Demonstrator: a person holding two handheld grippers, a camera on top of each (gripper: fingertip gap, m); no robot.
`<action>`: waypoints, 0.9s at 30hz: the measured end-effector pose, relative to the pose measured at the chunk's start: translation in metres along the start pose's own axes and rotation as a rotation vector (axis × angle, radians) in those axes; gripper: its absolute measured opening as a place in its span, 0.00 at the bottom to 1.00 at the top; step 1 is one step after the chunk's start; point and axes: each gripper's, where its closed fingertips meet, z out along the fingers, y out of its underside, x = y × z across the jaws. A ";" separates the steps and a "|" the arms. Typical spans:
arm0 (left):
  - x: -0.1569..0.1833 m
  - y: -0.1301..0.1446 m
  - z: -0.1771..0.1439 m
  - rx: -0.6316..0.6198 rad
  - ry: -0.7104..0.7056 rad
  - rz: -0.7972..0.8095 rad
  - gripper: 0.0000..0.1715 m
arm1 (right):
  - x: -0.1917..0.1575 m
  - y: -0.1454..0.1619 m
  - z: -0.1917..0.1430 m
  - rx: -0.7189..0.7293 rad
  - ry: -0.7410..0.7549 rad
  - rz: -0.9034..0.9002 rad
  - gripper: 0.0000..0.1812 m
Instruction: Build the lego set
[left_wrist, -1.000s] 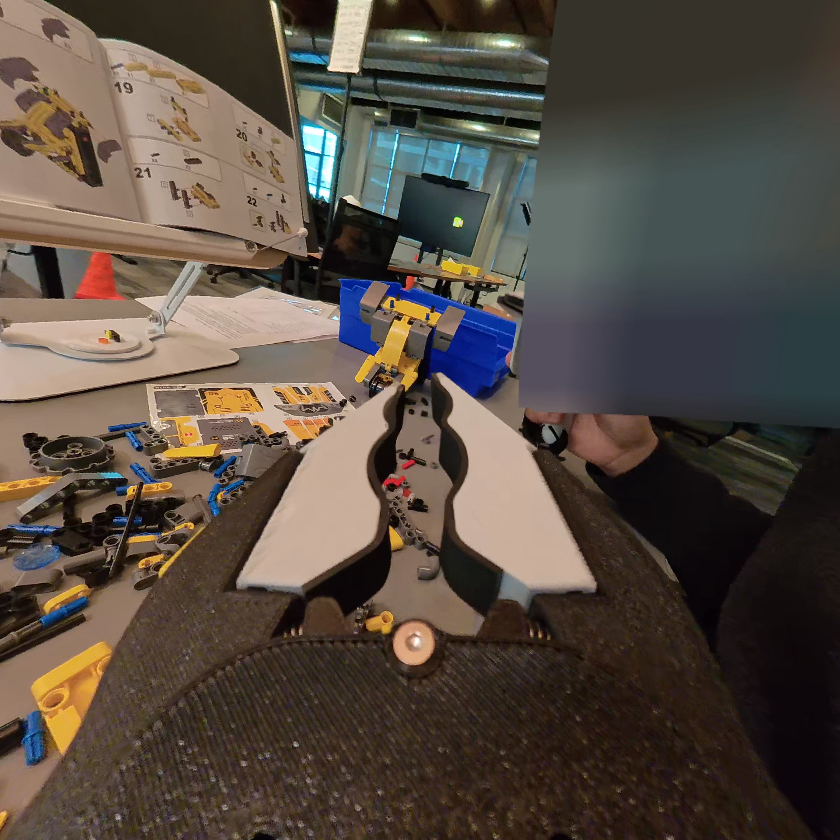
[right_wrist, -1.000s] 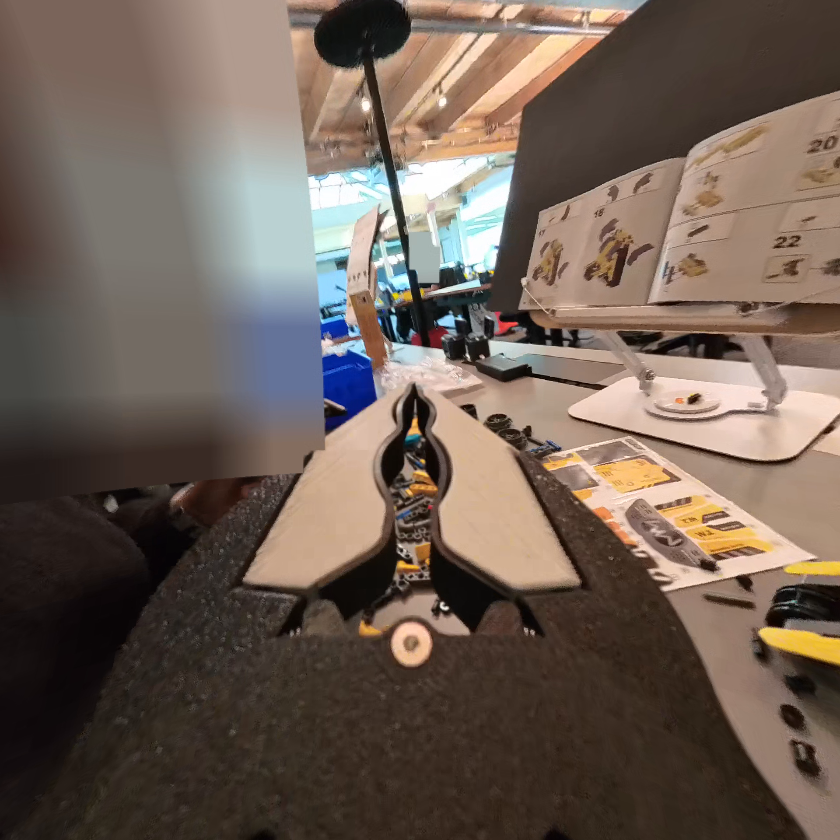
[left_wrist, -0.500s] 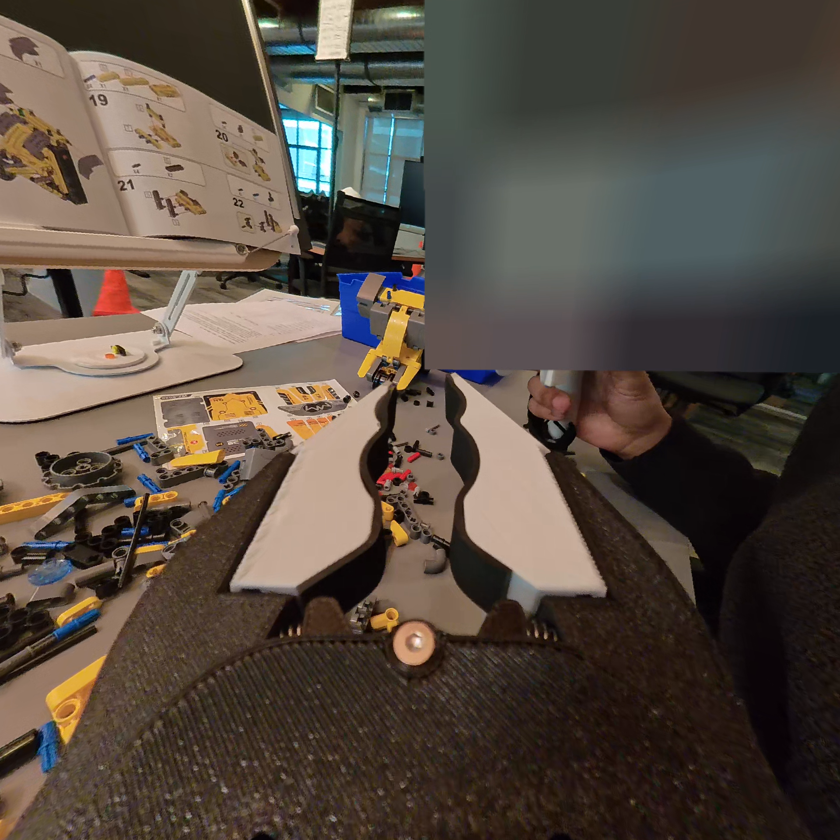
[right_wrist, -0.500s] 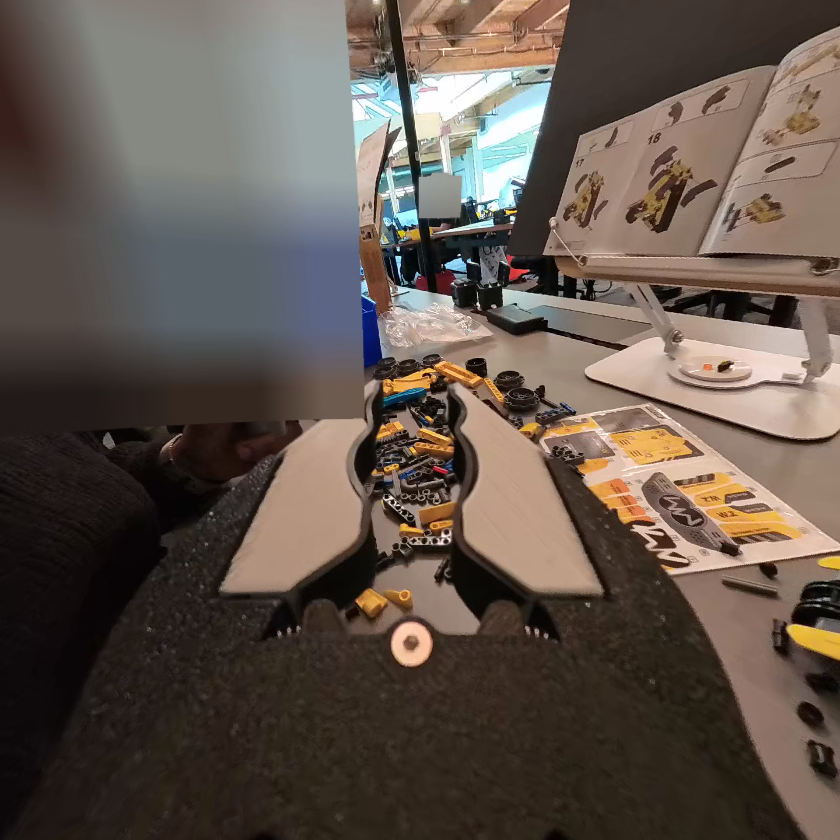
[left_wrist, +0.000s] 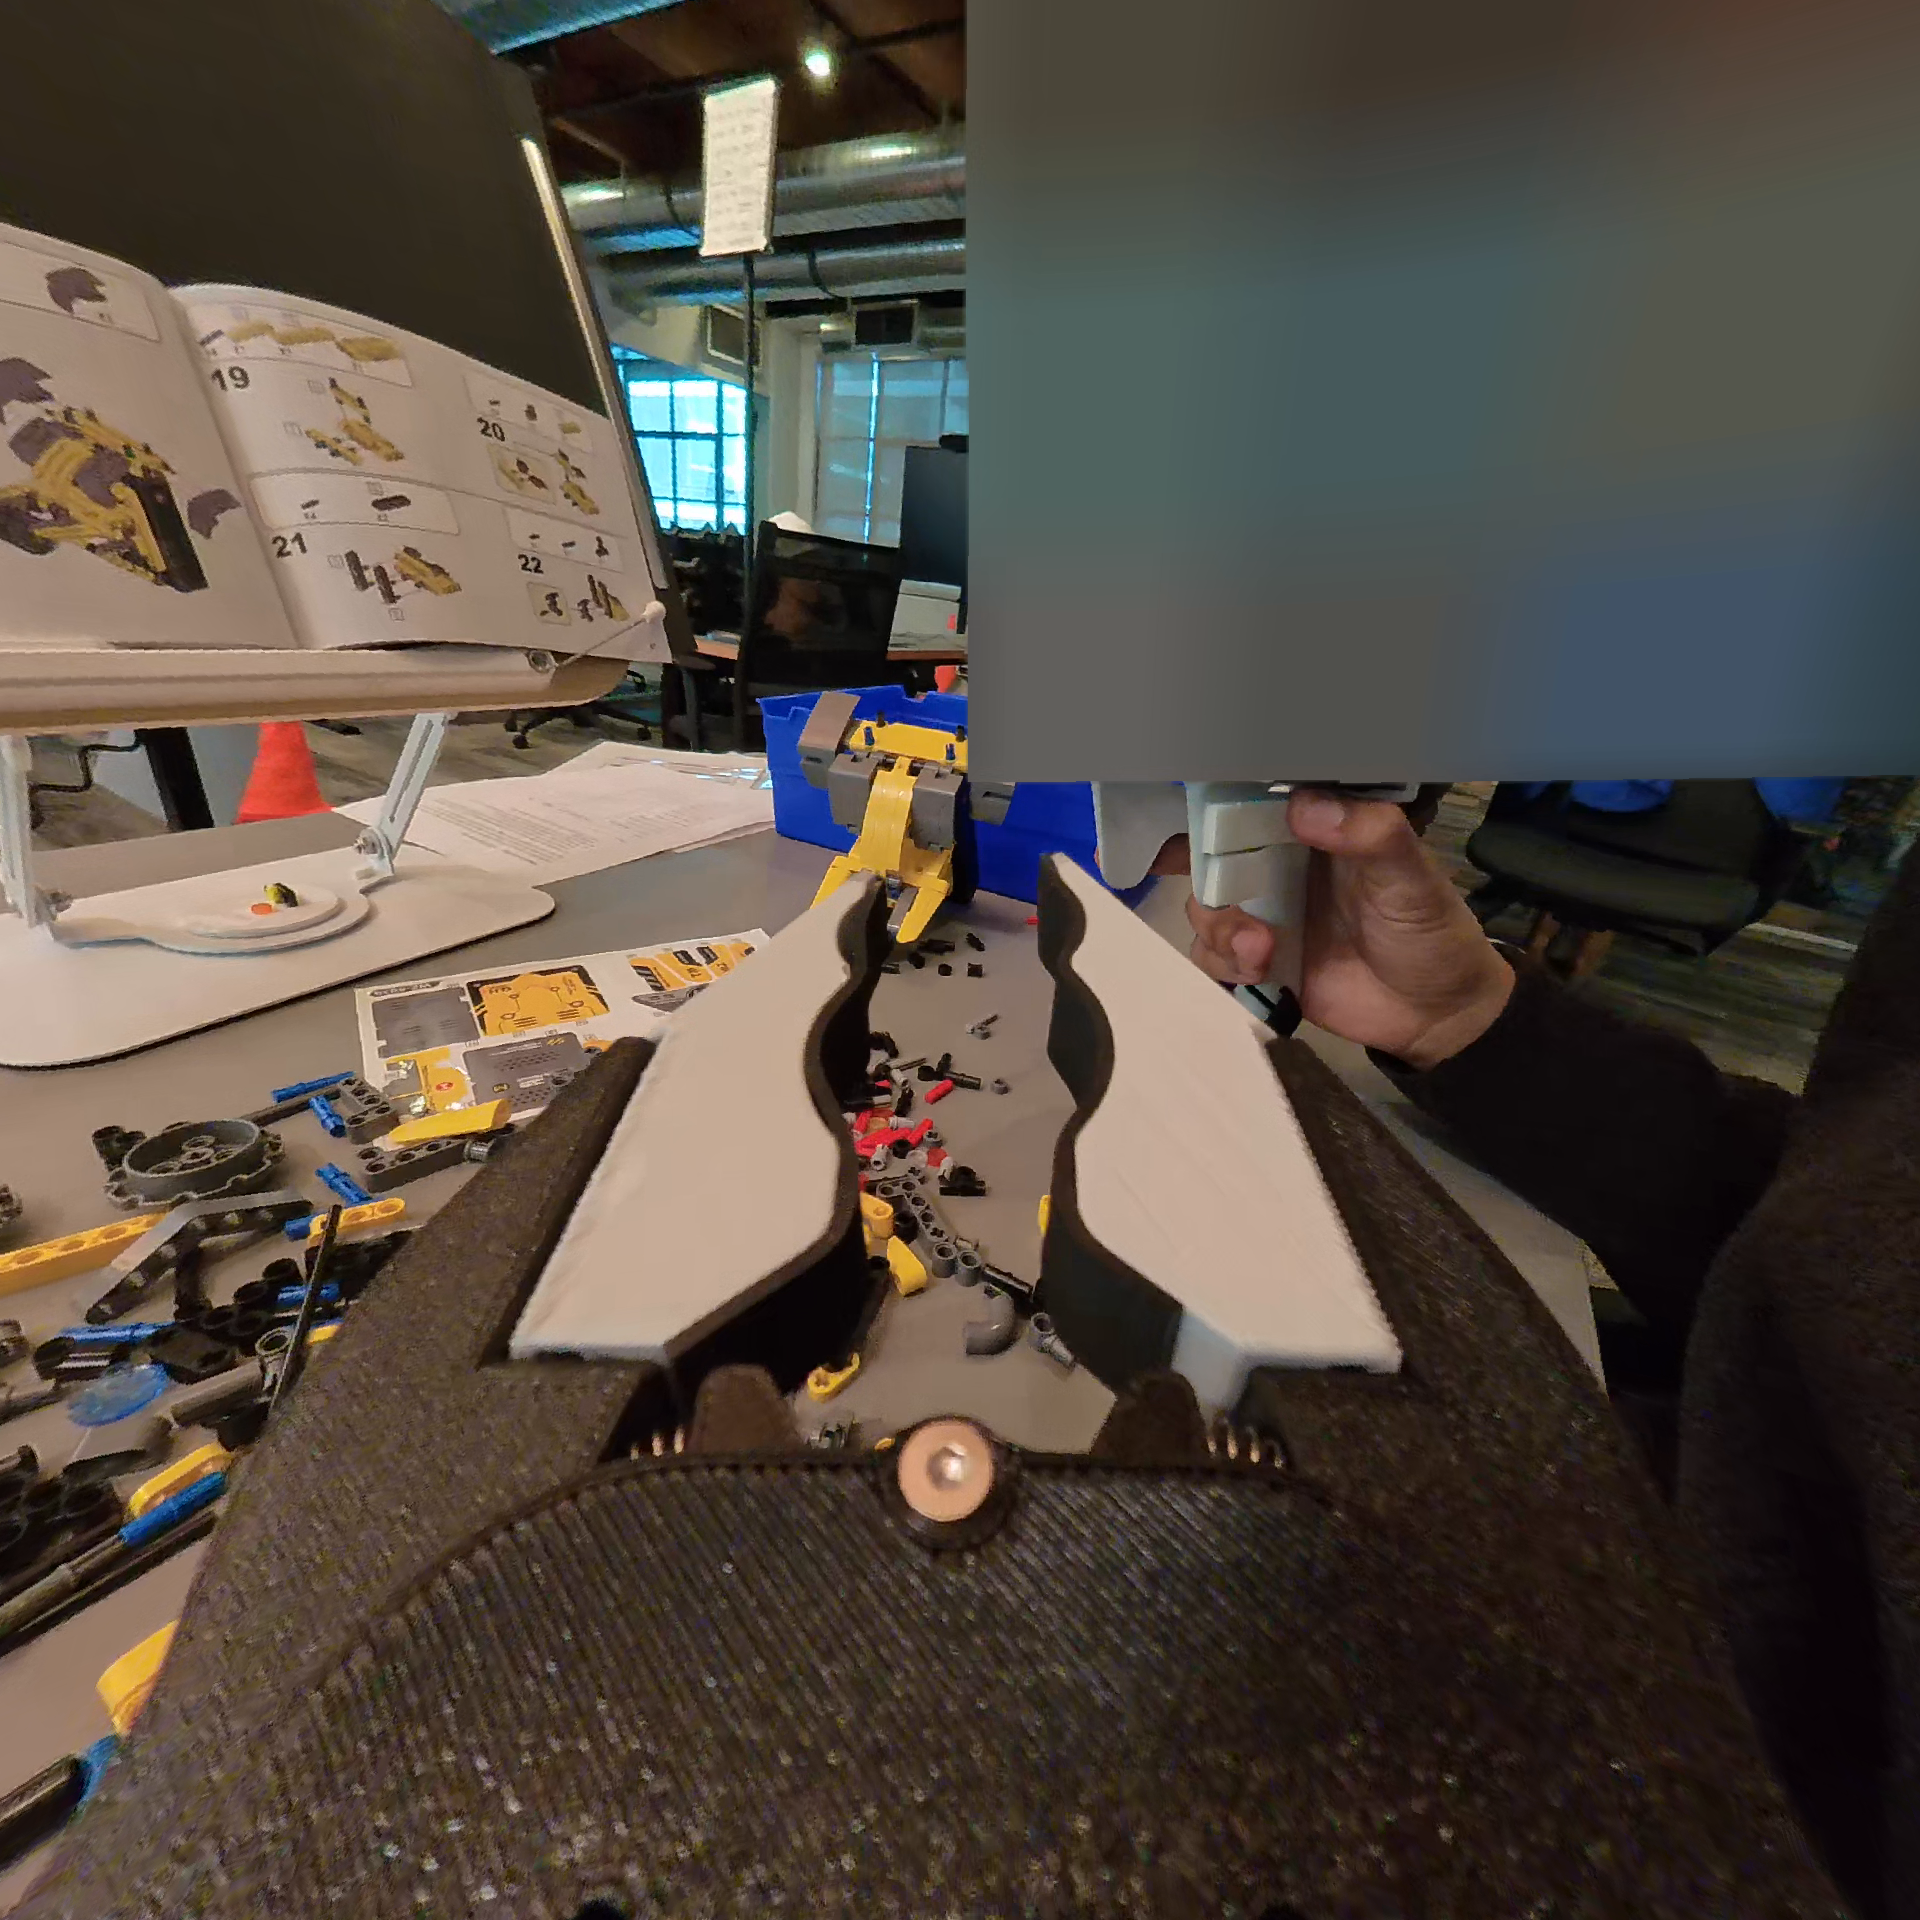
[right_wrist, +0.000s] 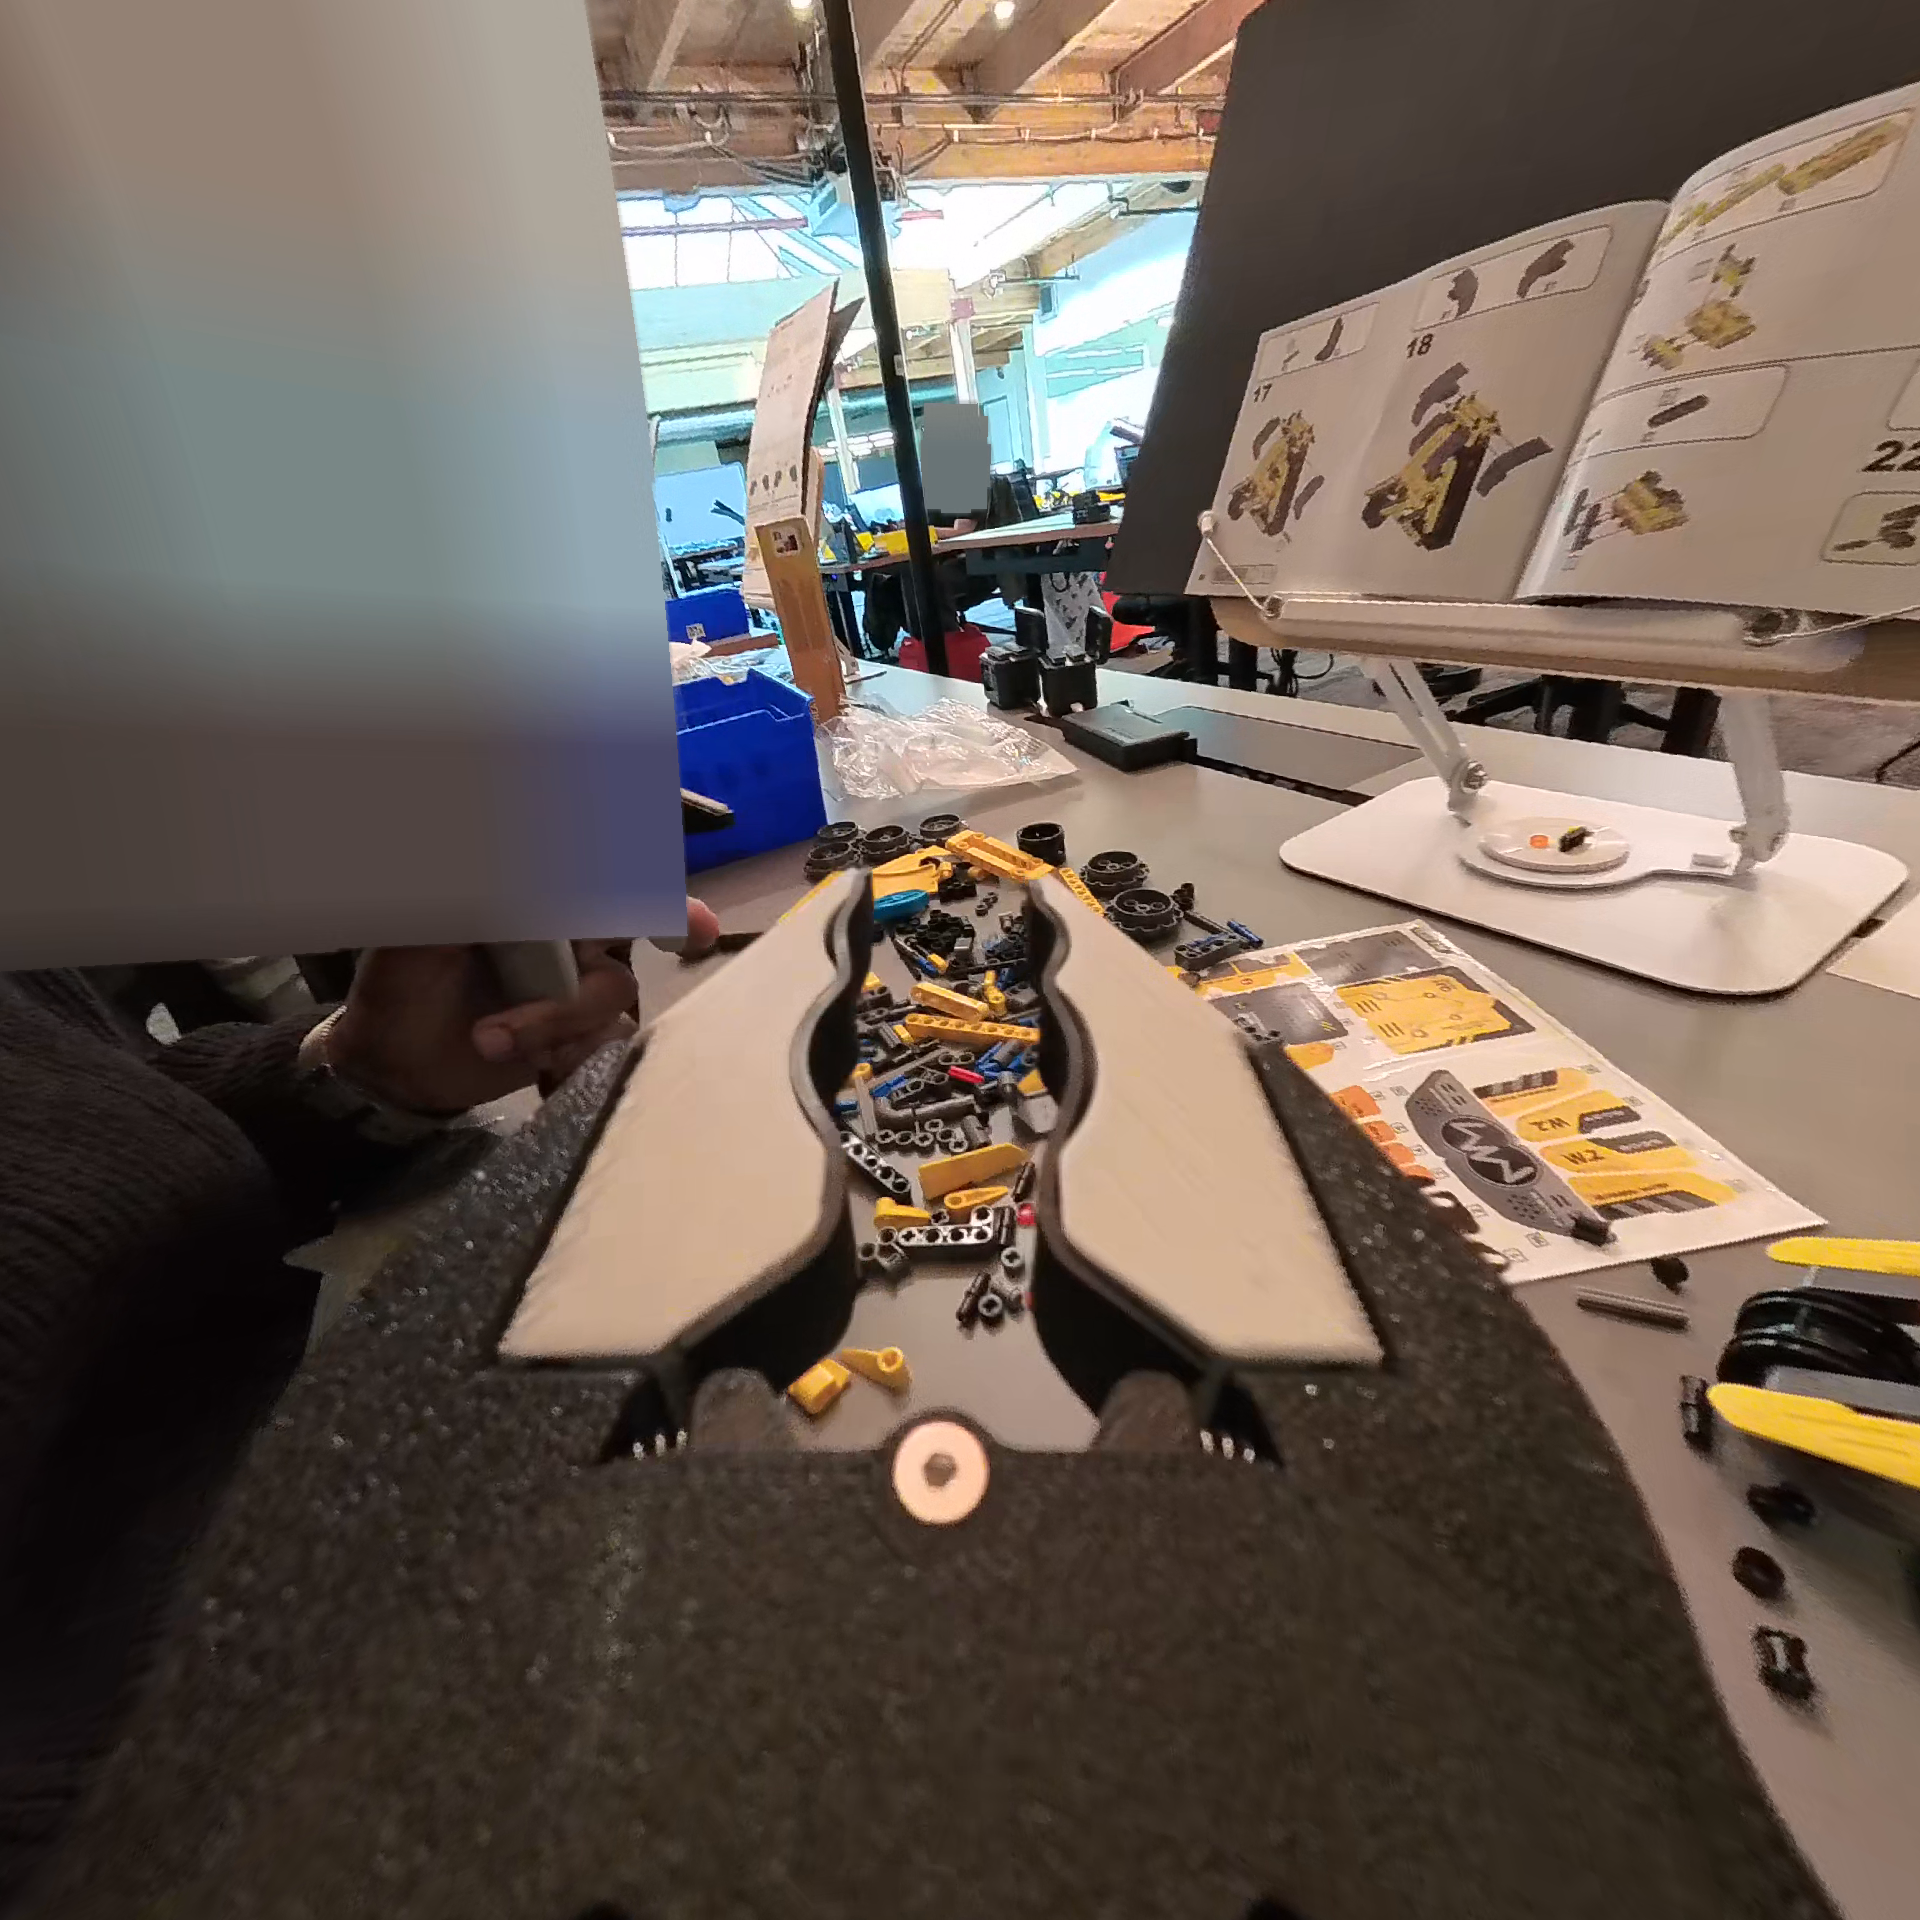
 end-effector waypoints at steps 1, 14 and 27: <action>0.000 0.000 0.000 0.001 0.002 -0.004 0.16 | 0.000 0.001 0.000 -0.006 0.004 -0.006 0.16; 0.000 0.000 0.000 0.000 0.005 -0.010 0.18 | 0.002 0.003 0.001 -0.014 0.015 -0.005 0.16; 0.000 0.001 0.000 -0.002 0.009 -0.018 0.18 | 0.002 0.005 0.002 -0.031 0.024 -0.013 0.16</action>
